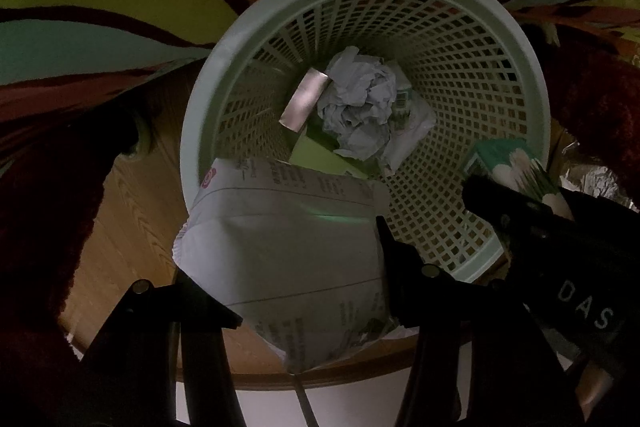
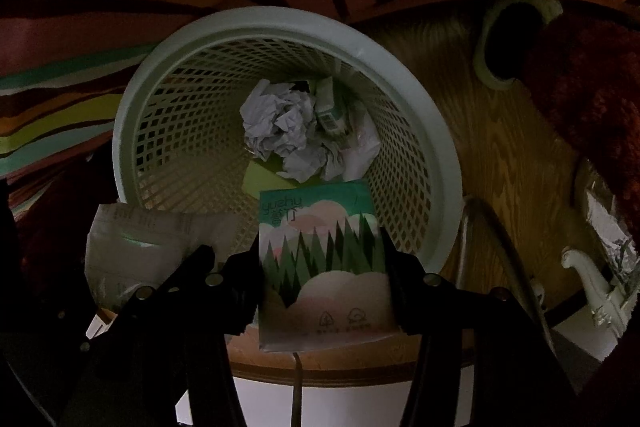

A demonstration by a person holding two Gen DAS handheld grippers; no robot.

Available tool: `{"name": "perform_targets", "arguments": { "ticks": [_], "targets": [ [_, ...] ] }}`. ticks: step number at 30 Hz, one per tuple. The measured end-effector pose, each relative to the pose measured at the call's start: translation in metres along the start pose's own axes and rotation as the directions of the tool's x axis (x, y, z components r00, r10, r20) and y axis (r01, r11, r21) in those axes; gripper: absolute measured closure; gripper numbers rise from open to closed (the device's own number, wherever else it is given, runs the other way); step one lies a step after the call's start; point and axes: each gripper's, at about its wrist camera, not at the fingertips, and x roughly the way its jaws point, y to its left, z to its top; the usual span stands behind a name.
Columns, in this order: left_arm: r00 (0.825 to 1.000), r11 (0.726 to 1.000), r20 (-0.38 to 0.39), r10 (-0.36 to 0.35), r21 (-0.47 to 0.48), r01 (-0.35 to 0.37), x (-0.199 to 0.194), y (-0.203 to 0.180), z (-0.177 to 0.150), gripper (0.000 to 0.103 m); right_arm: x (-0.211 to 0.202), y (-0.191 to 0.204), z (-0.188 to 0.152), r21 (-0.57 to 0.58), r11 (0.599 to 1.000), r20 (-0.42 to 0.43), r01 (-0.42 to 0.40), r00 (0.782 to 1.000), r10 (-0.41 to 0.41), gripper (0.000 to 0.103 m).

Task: Collect trash

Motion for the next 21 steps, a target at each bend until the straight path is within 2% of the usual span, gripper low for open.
{"name": "perform_targets", "arguments": {
  "ticks": [8,10,15,20,21],
  "targets": [
    [1.000,1.000,-0.008,0.000,-0.007,0.000,0.0058,0.0004,0.0021,0.049,0.0049,0.0018,0.0014,-0.009,1.000,-0.005,0.006,1.000,-0.006,0.053],
    [1.000,1.000,-0.010,-0.004,-0.013,0.004,0.0068,0.0021,0.0025,0.041,0.0052,0.0020,0.0019,-0.012,1.000,-0.002,0.003,1.000,-0.003,0.053],
    [1.000,1.000,0.005,-0.001,-0.014,0.002,0.0055,0.0027,0.0030,0.030,0.0049,-0.0011,0.0030,0.000,1.000,0.001,0.006,1.000,-0.006,0.051],
    [1.000,1.000,0.009,0.005,-0.016,-0.005,0.0065,0.0011,0.0035,0.023,0.0067,0.0028,0.0040,0.001,1.000,0.014,0.014,1.000,-0.014,0.031],
    [1.000,1.000,0.008,0.007,-0.018,-0.007,0.0070,0.0004,0.0036,0.023,0.0084,0.0037,0.0044,-0.001,1.000,0.015,0.022,1.000,-0.022,0.023]
  ]
}}
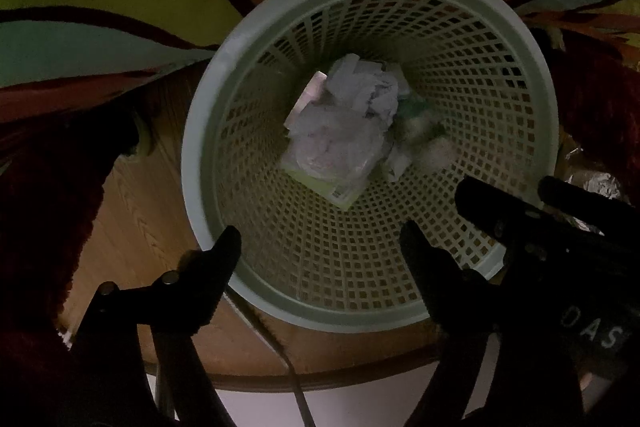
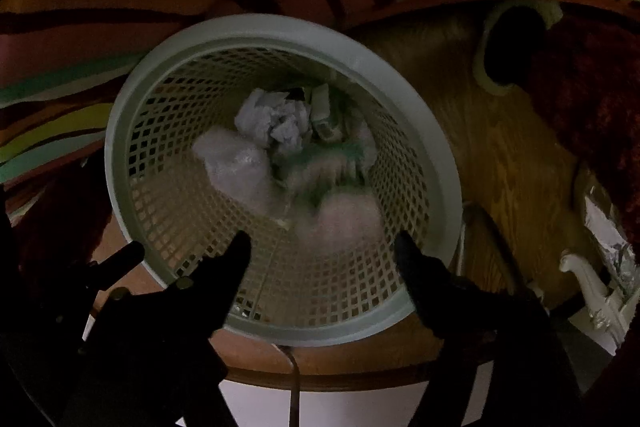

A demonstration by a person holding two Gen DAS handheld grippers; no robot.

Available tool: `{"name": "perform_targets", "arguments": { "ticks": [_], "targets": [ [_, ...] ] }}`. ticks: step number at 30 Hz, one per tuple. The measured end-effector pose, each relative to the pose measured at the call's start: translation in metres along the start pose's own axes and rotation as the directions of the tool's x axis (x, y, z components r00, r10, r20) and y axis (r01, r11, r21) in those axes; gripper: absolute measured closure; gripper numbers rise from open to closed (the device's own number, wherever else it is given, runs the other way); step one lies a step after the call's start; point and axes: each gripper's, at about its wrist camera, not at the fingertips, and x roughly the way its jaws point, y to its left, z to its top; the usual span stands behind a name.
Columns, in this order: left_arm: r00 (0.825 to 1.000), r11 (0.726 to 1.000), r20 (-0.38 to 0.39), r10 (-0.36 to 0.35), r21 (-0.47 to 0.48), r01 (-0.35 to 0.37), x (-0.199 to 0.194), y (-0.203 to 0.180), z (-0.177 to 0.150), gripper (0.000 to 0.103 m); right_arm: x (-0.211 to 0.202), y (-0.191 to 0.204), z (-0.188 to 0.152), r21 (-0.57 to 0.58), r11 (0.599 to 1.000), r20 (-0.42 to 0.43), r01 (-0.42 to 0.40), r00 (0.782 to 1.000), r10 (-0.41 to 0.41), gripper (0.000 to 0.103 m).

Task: Collect trash

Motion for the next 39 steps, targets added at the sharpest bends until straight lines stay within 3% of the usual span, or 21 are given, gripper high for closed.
{"name": "perform_targets", "arguments": {
  "ticks": [3,13,24,33,36,39],
  "targets": [
    [1.000,1.000,-0.004,-0.009,-0.010,0.009,0.000,0.000,0.000,0.023,0.003,-0.001,0.001,0.010,1.000,-0.002,0.002,1.000,-0.002,0.017],
    [1.000,1.000,0.018,-0.003,-0.014,0.004,-0.006,0.005,0.001,0.023,0.006,-0.001,0.005,0.008,1.000,0.000,0.004,1.000,-0.004,0.017],
    [0.994,0.999,0.108,0.012,-0.052,-0.007,-0.030,0.016,-0.002,0.023,-0.009,-0.002,0.000,-0.013,1.000,0.058,0.006,0.998,-0.005,0.017],
    [0.976,0.997,0.216,0.038,-0.068,-0.024,-0.057,0.020,-0.006,0.023,-0.031,0.003,-0.006,-0.053,0.998,0.155,0.015,0.988,-0.006,0.017],
    [0.965,0.997,0.259,0.045,-0.076,-0.026,-0.068,0.021,-0.009,0.023,-0.045,0.006,-0.010,-0.083,0.996,0.214,0.020,0.977,-0.001,0.017],
    [0.943,0.996,0.330,0.048,-0.082,-0.023,-0.088,0.020,-0.016,0.023,-0.061,0.009,-0.016,-0.113,0.993,0.274,0.024,0.962,0.008,0.016]
  ]
}}
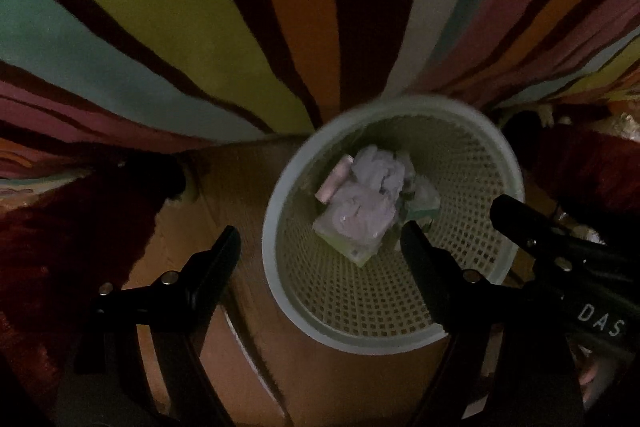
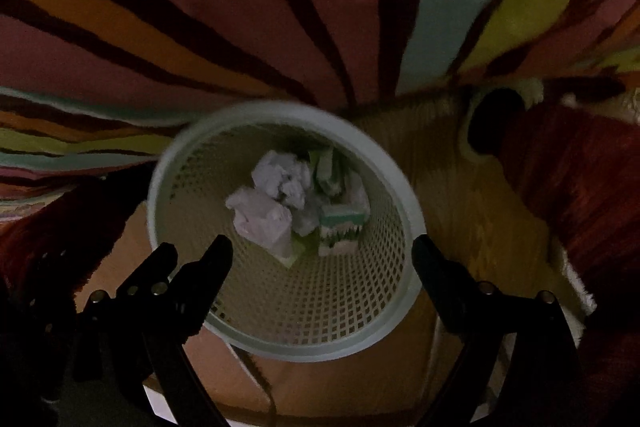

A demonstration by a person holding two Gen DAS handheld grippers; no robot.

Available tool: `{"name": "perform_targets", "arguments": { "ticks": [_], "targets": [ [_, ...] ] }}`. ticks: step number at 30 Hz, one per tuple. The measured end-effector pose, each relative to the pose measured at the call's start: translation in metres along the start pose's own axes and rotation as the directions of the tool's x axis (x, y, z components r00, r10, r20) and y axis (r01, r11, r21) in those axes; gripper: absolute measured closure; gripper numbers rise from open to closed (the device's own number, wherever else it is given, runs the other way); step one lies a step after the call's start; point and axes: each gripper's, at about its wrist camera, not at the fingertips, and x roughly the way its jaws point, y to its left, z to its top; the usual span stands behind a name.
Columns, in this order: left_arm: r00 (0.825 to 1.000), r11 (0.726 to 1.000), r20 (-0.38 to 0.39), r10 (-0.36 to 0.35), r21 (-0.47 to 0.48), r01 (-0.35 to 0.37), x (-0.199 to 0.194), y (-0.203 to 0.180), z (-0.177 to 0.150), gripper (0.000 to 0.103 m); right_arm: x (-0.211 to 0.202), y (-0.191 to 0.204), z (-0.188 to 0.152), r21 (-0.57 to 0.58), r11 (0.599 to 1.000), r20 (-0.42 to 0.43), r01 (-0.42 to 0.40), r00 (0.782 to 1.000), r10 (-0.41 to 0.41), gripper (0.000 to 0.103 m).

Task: Collect trash

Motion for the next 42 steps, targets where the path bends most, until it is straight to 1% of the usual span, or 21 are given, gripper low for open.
{"name": "perform_targets", "arguments": {
  "ticks": [2,4,5,7,9,10,11,13,15,20,23,25,26,27,30,34,37,42],
  "targets": [
    [0.999,1.000,0.047,-0.008,-0.006,0.008,-0.014,0.000,0.000,0.023,-0.017,0.001,-0.001,-0.014,1.000,0.048,-0.016,0.999,0.016,0.016],
    [0.995,0.999,0.093,-0.038,-0.018,0.039,-0.032,0.001,-0.001,0.023,-0.038,0.000,-0.003,-0.022,0.999,0.109,-0.038,0.993,0.040,0.016],
    [0.992,0.998,0.113,-0.053,-0.020,0.055,-0.042,0.002,-0.002,0.023,-0.043,-0.001,-0.003,-0.025,0.999,0.122,-0.041,0.992,0.044,0.016],
    [0.987,0.998,0.147,-0.062,-0.011,0.064,-0.057,0.000,-0.004,0.023,-0.059,-0.001,-0.006,-0.040,0.998,0.163,-0.044,0.985,0.050,0.016],
    [0.981,0.998,0.186,-0.055,0.009,0.054,-0.073,-0.002,-0.007,0.023,-0.076,0.002,-0.012,-0.066,0.997,0.215,-0.035,0.975,0.049,0.016],
    [0.976,0.999,0.213,-0.048,0.026,0.043,-0.083,-0.003,-0.011,0.023,-0.088,0.003,-0.018,-0.088,0.996,0.249,-0.033,0.967,0.054,0.016],
    [0.973,0.999,0.226,-0.044,0.036,0.037,-0.088,-0.004,-0.013,0.023,-0.092,0.006,-0.020,-0.096,0.995,0.261,-0.033,0.964,0.057,0.016],
    [0.965,0.998,0.260,-0.031,0.059,0.016,-0.101,-0.005,-0.018,0.023,-0.107,0.010,-0.029,-0.128,0.991,0.305,-0.025,0.950,0.063,0.016],
    [0.954,0.997,0.299,-0.024,0.073,0.002,-0.115,-0.006,-0.026,0.023,-0.115,0.013,-0.031,-0.143,0.989,0.326,-0.022,0.943,0.068,0.016],
    [0.935,0.997,0.354,-0.026,0.079,-0.002,-0.137,-0.009,-0.043,0.023,-0.144,0.014,-0.043,-0.154,0.988,0.394,-0.014,0.916,0.075,0.016],
    [0.926,0.998,0.376,-0.021,0.062,-0.002,-0.147,-0.006,-0.050,0.023,-0.157,0.014,-0.048,-0.146,0.989,0.426,-0.013,0.902,0.075,0.016],
    [0.922,0.999,0.386,-0.031,0.048,0.013,-0.153,-0.004,-0.054,0.023,-0.167,0.014,-0.053,-0.143,0.990,0.445,-0.011,0.892,0.074,0.016],
    [0.920,0.999,0.391,-0.035,0.041,0.020,-0.156,-0.001,-0.057,0.023,-0.173,0.014,-0.057,-0.138,0.990,0.461,-0.008,0.884,0.072,0.016],
    [0.917,0.999,0.397,-0.037,0.035,0.026,-0.158,0.000,-0.059,0.023,-0.174,0.013,-0.060,-0.138,0.990,0.464,-0.009,0.883,0.072,0.016],
    [0.903,0.999,0.428,-0.037,0.020,0.031,-0.168,0.004,-0.066,0.023,-0.182,0.011,-0.066,-0.135,0.991,0.482,-0.009,0.873,0.074,0.016],
    [0.877,0.999,0.479,-0.037,0.015,0.035,-0.187,0.006,-0.077,0.023,-0.191,0.012,-0.074,-0.130,0.992,0.511,0.010,0.858,0.058,0.016],
    [0.864,0.999,0.502,-0.034,0.021,0.027,-0.198,0.003,-0.083,0.023,-0.200,0.011,-0.078,-0.130,0.991,0.521,0.012,0.851,0.058,0.016],
    [0.851,0.999,0.524,-0.031,0.032,0.017,-0.206,0.000,-0.088,0.023,-0.204,0.014,-0.082,-0.139,0.989,0.532,0.043,0.846,0.038,0.016]
  ]
}}
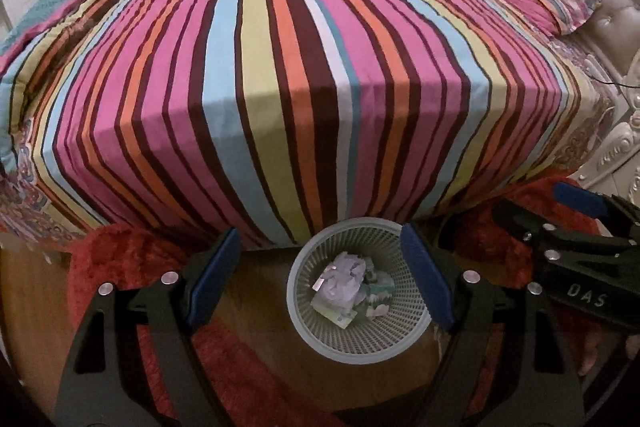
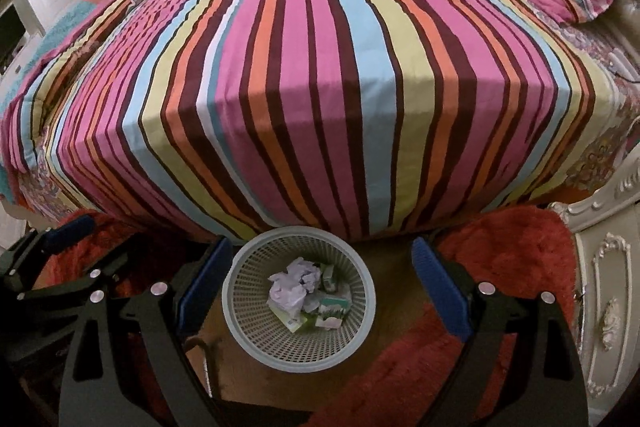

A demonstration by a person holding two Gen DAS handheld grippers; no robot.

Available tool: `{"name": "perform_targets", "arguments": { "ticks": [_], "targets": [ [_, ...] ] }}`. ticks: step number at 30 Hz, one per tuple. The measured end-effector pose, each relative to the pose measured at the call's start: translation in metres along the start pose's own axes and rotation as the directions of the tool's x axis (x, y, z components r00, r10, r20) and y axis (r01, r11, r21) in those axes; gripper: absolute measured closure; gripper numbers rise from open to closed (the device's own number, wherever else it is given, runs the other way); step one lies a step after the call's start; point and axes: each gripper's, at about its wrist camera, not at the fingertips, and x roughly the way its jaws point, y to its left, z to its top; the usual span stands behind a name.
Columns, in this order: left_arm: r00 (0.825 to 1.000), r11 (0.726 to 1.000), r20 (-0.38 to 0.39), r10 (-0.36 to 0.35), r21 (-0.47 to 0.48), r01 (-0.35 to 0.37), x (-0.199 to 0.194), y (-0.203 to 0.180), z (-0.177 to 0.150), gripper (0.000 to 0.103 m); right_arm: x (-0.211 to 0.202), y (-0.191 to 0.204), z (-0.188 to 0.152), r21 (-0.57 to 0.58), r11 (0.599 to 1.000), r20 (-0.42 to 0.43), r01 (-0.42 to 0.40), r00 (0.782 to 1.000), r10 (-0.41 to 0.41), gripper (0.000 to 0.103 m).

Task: Collect trash

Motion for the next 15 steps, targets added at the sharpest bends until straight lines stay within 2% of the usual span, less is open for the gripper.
{"name": "perform_targets", "arguments": {
  "ticks": [4,11,15],
  "targets": [
    [1.000,1.000,0.014,-0.006,-0.023,0.007,-0.0013,0.0045,0.0007,0.023,-0.0013,0.0004,0.0003,-0.004,1.000,0.000,0.010,1.000,-0.010,0.016],
    [0.999,0.999,0.018,0.048,-0.001,-0.048,0.0031,0.0043,0.0006,0.023,0.0056,-0.0022,-0.0009,0.010,0.999,-0.010,0.030,0.999,-0.030,0.016],
    [0.999,0.999,0.007,0.034,-0.013,-0.034,0.0076,0.0077,-0.0002,0.023,0.0086,-0.0031,-0.0032,0.012,0.999,-0.015,0.037,0.999,-0.037,0.016]
  ]
}}
